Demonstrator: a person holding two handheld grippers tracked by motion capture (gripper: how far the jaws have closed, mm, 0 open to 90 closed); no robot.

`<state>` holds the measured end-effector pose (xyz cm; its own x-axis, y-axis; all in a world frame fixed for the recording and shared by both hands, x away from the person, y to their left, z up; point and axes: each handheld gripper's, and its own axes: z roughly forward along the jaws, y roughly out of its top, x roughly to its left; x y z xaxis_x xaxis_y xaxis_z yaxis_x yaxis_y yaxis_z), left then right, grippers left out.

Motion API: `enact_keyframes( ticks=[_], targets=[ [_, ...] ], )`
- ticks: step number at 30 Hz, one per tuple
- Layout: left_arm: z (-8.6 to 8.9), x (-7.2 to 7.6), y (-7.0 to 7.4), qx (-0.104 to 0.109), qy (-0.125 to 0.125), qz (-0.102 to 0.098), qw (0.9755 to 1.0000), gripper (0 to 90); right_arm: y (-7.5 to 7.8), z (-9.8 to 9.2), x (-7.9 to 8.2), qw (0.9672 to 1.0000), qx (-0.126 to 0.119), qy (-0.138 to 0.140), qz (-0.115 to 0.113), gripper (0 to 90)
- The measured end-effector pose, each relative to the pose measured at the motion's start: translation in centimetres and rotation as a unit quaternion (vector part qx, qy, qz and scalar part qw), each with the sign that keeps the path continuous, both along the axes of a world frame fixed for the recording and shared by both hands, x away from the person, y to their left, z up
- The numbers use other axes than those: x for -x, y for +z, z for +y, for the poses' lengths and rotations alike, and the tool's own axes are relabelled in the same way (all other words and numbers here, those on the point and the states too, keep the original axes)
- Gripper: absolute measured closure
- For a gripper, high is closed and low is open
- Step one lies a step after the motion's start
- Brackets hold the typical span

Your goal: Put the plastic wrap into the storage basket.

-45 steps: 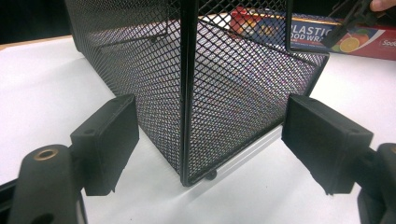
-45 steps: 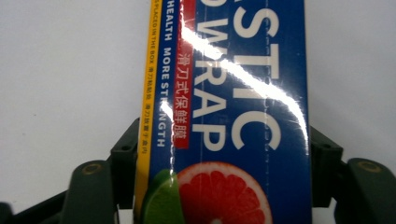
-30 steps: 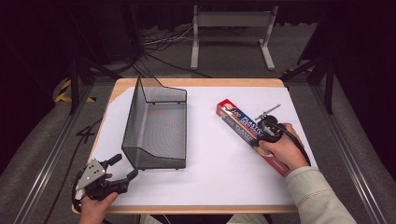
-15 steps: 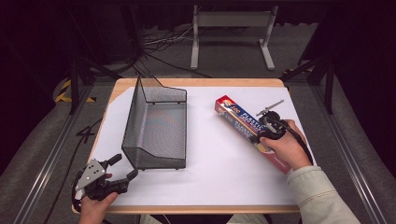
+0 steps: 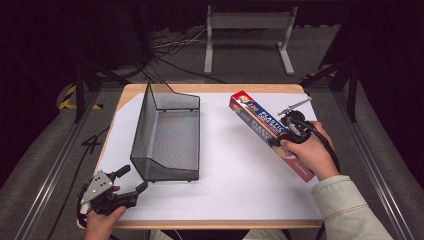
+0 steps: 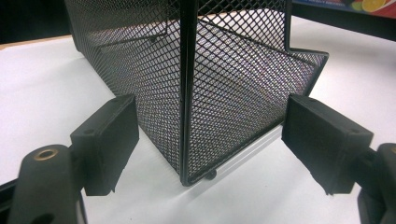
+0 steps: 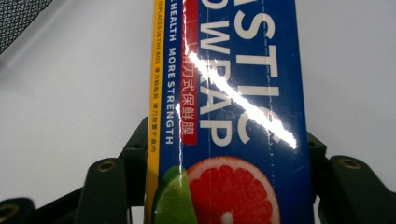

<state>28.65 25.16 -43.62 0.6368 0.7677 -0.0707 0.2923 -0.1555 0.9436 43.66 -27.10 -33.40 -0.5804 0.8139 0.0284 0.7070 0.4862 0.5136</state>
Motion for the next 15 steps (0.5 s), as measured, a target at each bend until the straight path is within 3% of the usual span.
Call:
enact_keyframes(
  ticks=[7, 15],
  targets=[
    [0.0, 0.0, 0.0, 0.0, 0.001, 0.0, 1.0, 19.6, 1.7, 0.6, 0.6, 0.9999, -0.007, 0.005, -0.014, 41.7],
    [0.0, 0.1, 0.0, 0.0, 0.002, 0.0, 1.0, 19.6, 3.2, 2.9, 0.9, 0.9995, -0.012, 0.022, -0.021, 41.6]
  ],
)
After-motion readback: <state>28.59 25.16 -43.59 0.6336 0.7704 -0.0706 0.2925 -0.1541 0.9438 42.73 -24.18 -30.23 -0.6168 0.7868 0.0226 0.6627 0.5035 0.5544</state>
